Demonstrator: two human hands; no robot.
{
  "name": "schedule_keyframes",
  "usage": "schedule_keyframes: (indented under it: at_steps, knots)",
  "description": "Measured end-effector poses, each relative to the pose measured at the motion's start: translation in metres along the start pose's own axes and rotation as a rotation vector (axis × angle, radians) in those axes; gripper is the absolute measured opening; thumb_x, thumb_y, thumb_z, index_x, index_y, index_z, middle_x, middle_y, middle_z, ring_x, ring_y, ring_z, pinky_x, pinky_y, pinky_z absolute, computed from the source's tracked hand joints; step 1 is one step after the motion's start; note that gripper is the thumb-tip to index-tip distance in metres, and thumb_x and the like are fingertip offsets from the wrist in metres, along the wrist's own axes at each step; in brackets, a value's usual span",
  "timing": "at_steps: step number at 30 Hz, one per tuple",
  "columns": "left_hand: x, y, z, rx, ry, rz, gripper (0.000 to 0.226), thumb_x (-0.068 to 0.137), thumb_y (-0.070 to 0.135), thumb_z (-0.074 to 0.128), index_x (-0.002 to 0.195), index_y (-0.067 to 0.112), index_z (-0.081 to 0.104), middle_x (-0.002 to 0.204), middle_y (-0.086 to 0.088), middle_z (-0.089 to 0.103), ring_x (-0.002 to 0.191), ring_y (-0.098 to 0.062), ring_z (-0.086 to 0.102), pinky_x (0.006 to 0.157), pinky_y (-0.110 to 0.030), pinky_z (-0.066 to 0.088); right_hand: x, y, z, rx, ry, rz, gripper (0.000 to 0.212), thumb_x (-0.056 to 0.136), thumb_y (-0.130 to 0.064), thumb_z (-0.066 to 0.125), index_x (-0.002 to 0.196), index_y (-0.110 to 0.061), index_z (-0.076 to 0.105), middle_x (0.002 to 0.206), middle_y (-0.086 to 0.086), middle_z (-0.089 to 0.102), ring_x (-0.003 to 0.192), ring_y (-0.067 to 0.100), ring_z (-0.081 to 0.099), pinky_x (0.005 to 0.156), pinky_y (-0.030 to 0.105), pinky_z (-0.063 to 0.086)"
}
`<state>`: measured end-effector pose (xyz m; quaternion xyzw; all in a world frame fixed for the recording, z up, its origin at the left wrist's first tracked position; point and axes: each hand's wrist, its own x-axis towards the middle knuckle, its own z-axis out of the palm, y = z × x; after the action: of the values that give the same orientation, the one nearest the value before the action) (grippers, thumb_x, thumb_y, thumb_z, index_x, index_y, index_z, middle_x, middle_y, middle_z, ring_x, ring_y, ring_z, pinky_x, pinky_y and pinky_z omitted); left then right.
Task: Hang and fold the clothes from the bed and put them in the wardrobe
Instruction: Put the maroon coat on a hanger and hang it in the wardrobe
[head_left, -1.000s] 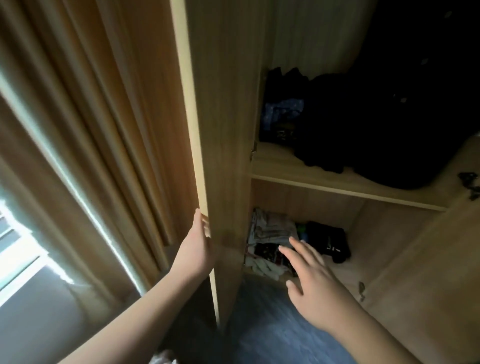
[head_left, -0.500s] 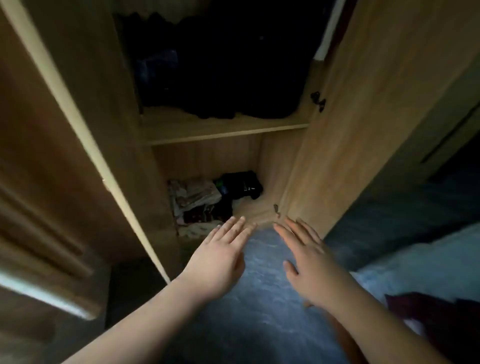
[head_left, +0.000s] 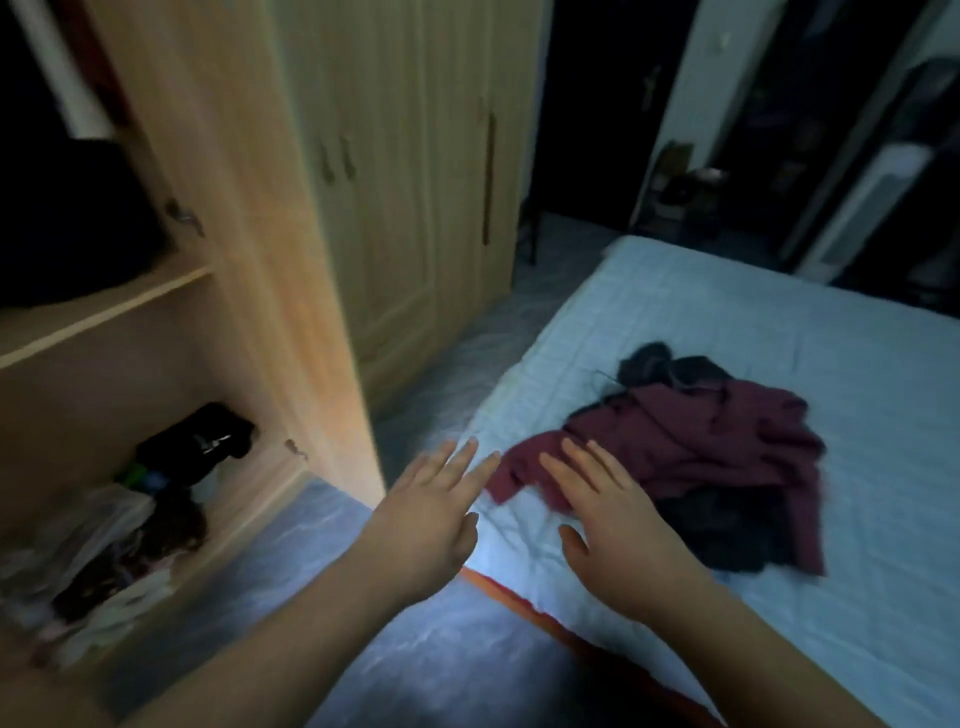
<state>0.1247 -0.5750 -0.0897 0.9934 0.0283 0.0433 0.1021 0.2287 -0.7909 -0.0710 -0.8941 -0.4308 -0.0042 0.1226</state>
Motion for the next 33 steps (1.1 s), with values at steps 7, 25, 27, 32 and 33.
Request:
schedule_keyframes:
  at_steps: [7, 25, 27, 32, 33]
  knots:
    - [0.119, 0.141, 0.037, 0.095, -0.037, 0.322, 0.067, 0.082, 0.036, 0.039, 0.148, 0.028, 0.038, 0.154, -0.006, 0.04, 0.142, -0.028, 0.037, 0.114, -0.047, 0.032, -0.077, 0.15, -0.026, -0.091, -0.002, 0.319, 0.074, 0.081, -0.034, 0.048, 0.153, -0.032, 0.028, 0.162, 0.0, 0.023, 0.15, 0.026, 0.015, 0.118, 0.052, 0.024]
    - [0.378, 0.144, 0.129, 0.046, -0.181, 0.479, 0.068, 0.08, 0.04, 0.041, 0.147, 0.028, 0.039, 0.152, -0.008, 0.041, 0.141, -0.03, 0.038, 0.113, -0.049, 0.034, 0.036, 0.326, -0.003, -0.108, -0.018, 0.563, 0.073, 0.08, -0.03, 0.056, 0.149, -0.031, 0.034, 0.159, 0.003, 0.031, 0.149, 0.03, 0.02, 0.116, 0.053, 0.024]
    - [0.404, 0.135, 0.142, 0.058, -0.193, 0.497, 0.068, 0.08, 0.041, 0.039, 0.146, 0.027, 0.041, 0.151, -0.01, 0.044, 0.138, -0.032, 0.041, 0.111, -0.049, 0.035, 0.056, 0.343, 0.003, -0.115, -0.019, 0.558, 0.069, 0.081, -0.032, 0.052, 0.148, -0.029, 0.037, 0.158, 0.004, 0.034, 0.148, 0.031, 0.023, 0.116, 0.053, 0.025]
    - [0.456, 0.124, 0.177, 0.03, -0.282, 0.473, 0.07, 0.083, 0.041, 0.035, 0.152, 0.028, 0.029, 0.159, -0.008, 0.029, 0.146, -0.029, 0.026, 0.118, -0.046, 0.021, 0.087, 0.387, 0.026, -0.134, -0.094, 0.589, 0.066, 0.084, -0.042, 0.041, 0.148, -0.028, 0.037, 0.157, 0.005, 0.035, 0.147, 0.032, 0.024, 0.115, 0.054, 0.028]
    - [0.464, 0.124, 0.183, 0.032, -0.295, 0.465, 0.07, 0.084, 0.041, 0.034, 0.153, 0.028, 0.028, 0.159, -0.007, 0.029, 0.147, -0.029, 0.025, 0.118, -0.045, 0.02, 0.092, 0.396, 0.03, -0.132, -0.103, 0.586, 0.066, 0.085, -0.042, 0.043, 0.149, -0.028, 0.036, 0.158, 0.005, 0.034, 0.147, 0.032, 0.025, 0.116, 0.054, 0.028]
